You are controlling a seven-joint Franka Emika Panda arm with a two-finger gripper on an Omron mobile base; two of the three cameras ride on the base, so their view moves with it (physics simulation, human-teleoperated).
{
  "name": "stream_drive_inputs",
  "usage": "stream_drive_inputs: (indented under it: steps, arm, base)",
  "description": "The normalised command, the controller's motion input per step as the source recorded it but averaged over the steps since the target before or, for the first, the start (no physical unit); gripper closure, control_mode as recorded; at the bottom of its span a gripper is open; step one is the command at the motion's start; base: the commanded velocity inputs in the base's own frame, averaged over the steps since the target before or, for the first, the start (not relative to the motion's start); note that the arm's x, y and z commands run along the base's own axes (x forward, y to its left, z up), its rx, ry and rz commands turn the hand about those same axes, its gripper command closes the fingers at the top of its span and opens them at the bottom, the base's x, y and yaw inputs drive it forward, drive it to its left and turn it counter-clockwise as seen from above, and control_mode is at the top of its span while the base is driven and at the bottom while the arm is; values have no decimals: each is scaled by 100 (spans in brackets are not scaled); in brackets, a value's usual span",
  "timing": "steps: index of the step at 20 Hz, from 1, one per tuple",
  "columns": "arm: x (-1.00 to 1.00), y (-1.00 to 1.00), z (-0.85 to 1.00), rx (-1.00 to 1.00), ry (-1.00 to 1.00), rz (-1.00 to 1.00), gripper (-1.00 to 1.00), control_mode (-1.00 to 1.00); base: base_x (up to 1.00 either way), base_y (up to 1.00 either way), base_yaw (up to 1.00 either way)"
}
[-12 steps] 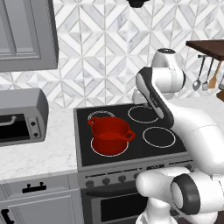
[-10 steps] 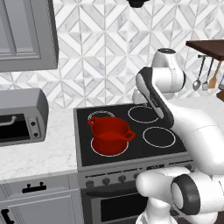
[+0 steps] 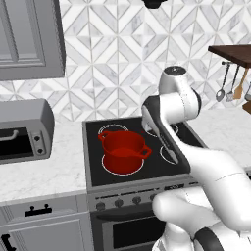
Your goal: Turn off the front left burner of the stove.
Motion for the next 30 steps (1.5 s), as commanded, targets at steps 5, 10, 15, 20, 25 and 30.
stream_drive_inputs:
  steps: [5, 10, 15, 20, 25, 30]
  arm:
    - [-80, 89, -43, -27, 0, 20, -100, -100]
    - [-73, 97, -43, -30, -1, 20, -100, -100]
    - [-73, 100, -57, -34, -2, 20, -100, -100]
    - [-57, 82, -71, -31, 0, 19, -100, -100]
    - [-27, 41, -81, -30, 0, 11, -100, -100]
    - [1, 6, -48, -21, -22, 3, -100, -100]
  base:
    - [0, 0, 0]
    - [0, 0, 0]
    - [0, 0, 0]
    - [0, 0, 0]
    - [0, 0, 0]
    - [0, 0, 0]
